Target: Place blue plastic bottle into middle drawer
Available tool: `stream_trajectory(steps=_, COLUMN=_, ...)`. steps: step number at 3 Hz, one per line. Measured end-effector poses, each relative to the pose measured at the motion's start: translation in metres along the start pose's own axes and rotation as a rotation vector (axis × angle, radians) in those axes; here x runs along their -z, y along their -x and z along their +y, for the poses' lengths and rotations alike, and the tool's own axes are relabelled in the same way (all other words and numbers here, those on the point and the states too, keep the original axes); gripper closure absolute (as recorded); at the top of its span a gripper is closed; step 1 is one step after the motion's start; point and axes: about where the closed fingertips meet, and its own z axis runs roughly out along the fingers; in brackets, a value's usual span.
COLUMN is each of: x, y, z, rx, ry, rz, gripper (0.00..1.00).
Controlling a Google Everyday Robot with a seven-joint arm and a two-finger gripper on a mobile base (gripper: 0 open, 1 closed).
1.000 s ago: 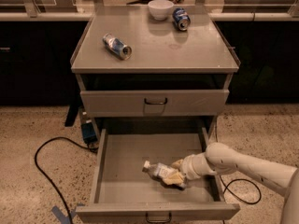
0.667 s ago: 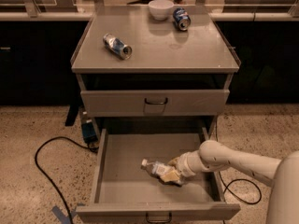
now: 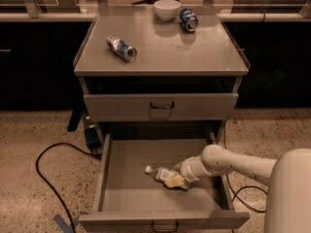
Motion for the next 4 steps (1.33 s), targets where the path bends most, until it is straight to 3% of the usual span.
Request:
stream_trajectory(steps=1, x=0.0000, y=0.0000, z=0.0000, rx=0.000, ry=0.000, rz=0.000, gripper=0.82)
stream_trajectory(steps=4, x=-0.0001, y=0.0000, z=0.0001, rx=0.000, ry=0.000, rz=0.000, gripper=0.12)
